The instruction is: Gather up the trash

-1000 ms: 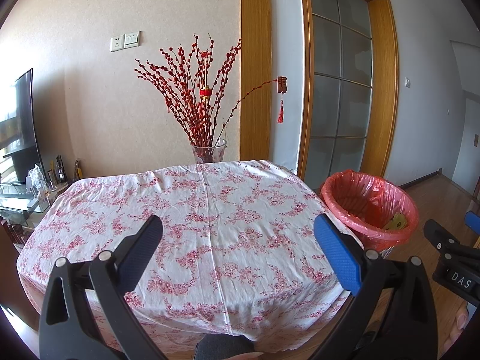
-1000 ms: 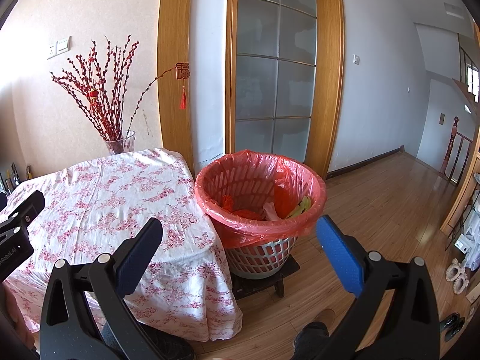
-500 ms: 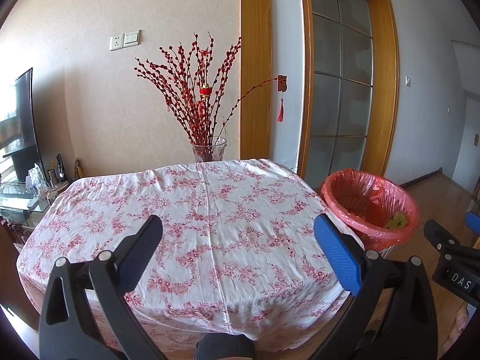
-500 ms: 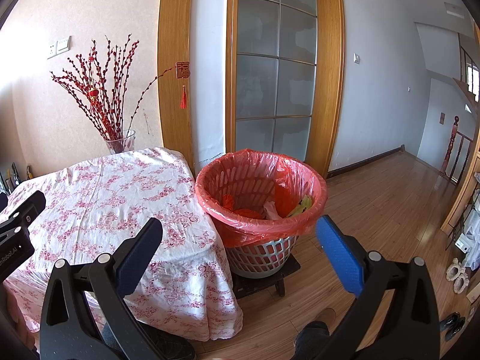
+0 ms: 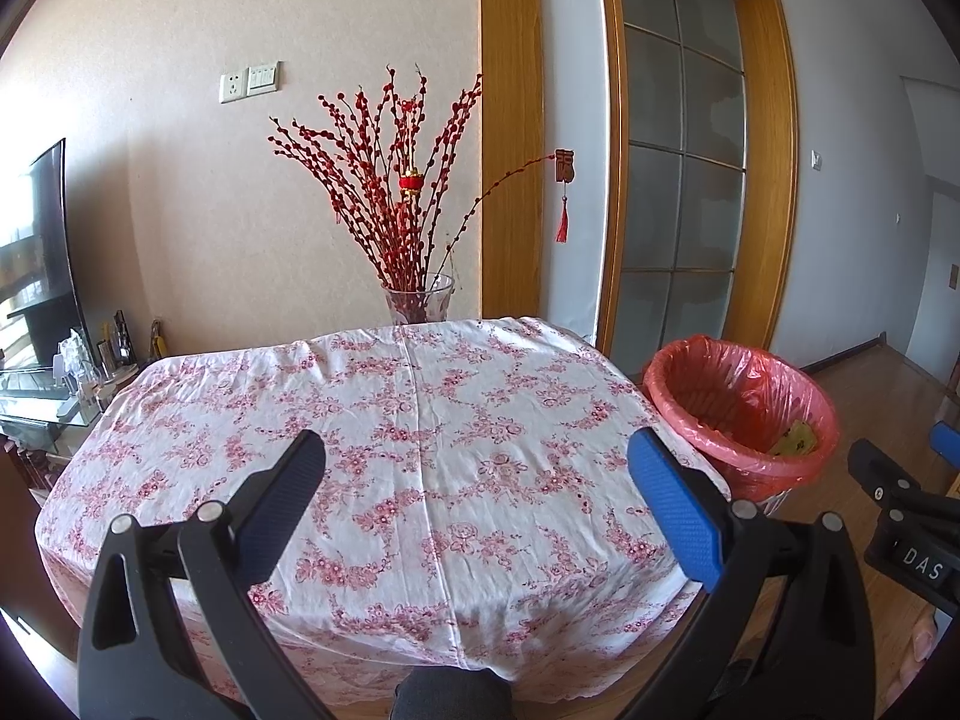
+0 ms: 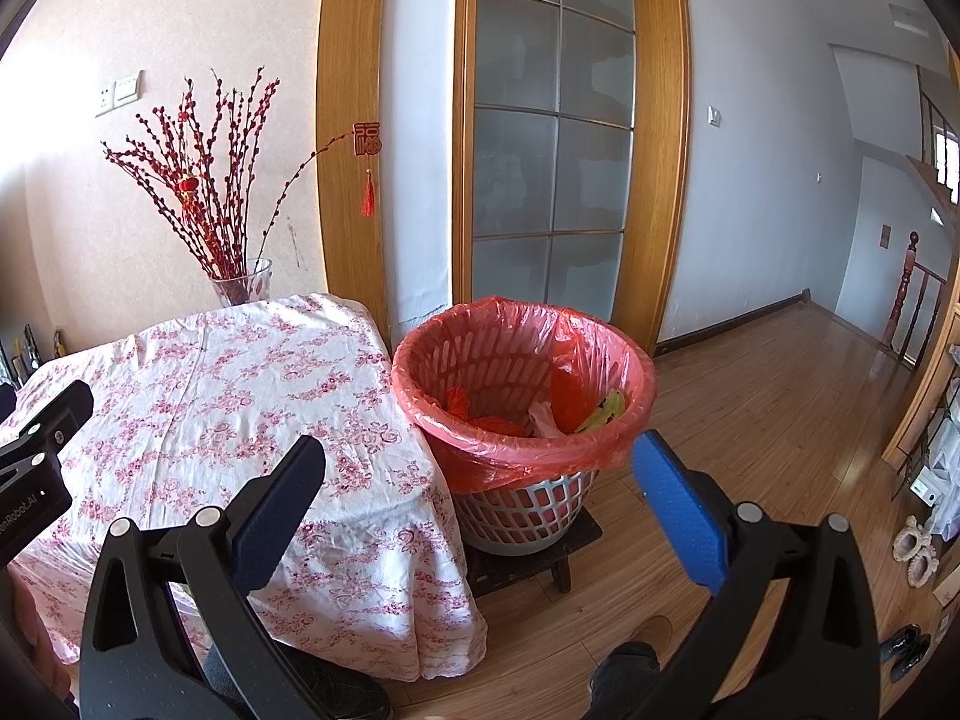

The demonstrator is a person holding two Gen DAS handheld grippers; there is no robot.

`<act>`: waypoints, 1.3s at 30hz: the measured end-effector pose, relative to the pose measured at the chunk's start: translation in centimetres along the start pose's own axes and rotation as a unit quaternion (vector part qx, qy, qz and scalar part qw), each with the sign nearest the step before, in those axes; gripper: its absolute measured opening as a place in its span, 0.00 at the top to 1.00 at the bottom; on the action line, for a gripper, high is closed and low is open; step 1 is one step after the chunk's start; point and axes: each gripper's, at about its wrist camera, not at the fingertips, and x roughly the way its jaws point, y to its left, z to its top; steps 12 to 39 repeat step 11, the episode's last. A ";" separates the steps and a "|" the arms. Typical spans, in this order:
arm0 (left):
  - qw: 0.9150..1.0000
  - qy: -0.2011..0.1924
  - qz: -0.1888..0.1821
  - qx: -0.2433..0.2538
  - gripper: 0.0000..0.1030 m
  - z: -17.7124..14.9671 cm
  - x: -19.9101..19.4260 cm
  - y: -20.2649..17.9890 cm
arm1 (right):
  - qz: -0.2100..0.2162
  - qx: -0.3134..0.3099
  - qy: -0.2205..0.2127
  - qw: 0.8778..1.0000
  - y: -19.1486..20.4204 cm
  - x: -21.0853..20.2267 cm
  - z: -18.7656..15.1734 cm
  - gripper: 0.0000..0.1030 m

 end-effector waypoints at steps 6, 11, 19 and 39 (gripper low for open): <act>1.000 0.003 -0.001 0.000 0.04 0.0 0.1 0.0 | 0.000 0.000 0.000 1.000 0.0 0.0 0.0 0.02; 1.000 0.006 -0.005 -0.002 0.04 0.0 0.1 0.0 | 0.000 0.000 0.000 1.000 0.0 0.0 0.0 0.02; 1.000 0.006 -0.005 -0.002 0.04 0.0 0.1 0.0 | 0.000 0.000 0.000 1.000 0.0 0.0 0.0 0.02; 1.000 0.006 -0.005 -0.002 0.04 0.0 0.1 0.0 | 0.000 0.000 0.000 1.000 0.0 0.0 0.0 0.02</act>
